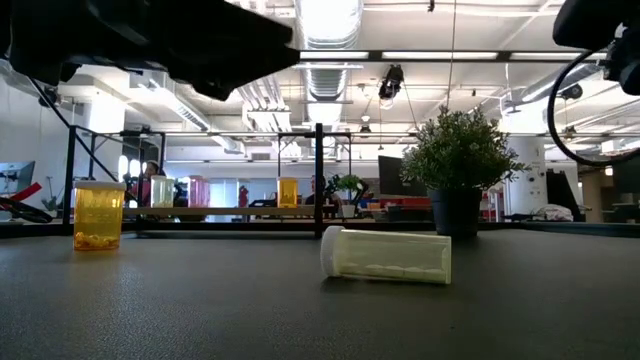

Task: Pick and place medicine bottles onto shelf by color
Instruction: Put the top blue medicine bottle on the shelf aligned with the other blue medicine bottle

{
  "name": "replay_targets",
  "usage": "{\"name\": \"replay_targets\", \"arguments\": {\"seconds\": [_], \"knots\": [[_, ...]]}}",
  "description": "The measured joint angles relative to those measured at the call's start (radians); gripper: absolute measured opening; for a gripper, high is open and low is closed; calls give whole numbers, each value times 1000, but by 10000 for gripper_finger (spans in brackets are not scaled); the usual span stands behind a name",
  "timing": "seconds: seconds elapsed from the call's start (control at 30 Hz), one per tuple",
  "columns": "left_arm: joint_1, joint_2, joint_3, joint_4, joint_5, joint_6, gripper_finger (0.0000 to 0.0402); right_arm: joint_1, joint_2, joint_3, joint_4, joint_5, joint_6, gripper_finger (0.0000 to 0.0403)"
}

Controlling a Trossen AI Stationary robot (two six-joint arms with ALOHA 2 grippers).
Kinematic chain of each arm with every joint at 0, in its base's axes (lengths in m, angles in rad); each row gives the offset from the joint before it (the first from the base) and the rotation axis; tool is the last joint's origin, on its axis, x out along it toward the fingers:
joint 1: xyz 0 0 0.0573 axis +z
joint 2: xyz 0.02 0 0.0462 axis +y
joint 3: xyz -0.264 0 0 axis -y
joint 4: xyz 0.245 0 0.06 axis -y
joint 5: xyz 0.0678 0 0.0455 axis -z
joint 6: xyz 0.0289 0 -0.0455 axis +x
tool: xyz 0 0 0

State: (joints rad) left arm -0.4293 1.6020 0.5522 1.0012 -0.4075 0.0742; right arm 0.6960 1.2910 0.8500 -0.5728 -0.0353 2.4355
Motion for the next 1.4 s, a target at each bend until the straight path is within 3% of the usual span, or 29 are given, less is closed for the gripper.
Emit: {"name": "replay_targets", "arguments": {"seconds": [0.17, 0.33, 0.5, 1.1, 1.4], "knots": [[33, 0, 0, 0, -125, 21, 196, 5, 21, 3, -8, -95, -1, 228], [79, -12, 5, 5, -151, 4, 196, 35, 56, 12, -14, -203, 12, 228], [87, -37, 6, 4, -150, -65, 196, 49, 73, 28, -18, -208, -2, 228], [86, -53, 5, -3, -147, -69, 196, 51, 153, 27, -63, -198, 26, 228], [87, -123, 4, -137, -145, -67, 196, 23, 206, 29, -45, -187, 22, 228]]}}
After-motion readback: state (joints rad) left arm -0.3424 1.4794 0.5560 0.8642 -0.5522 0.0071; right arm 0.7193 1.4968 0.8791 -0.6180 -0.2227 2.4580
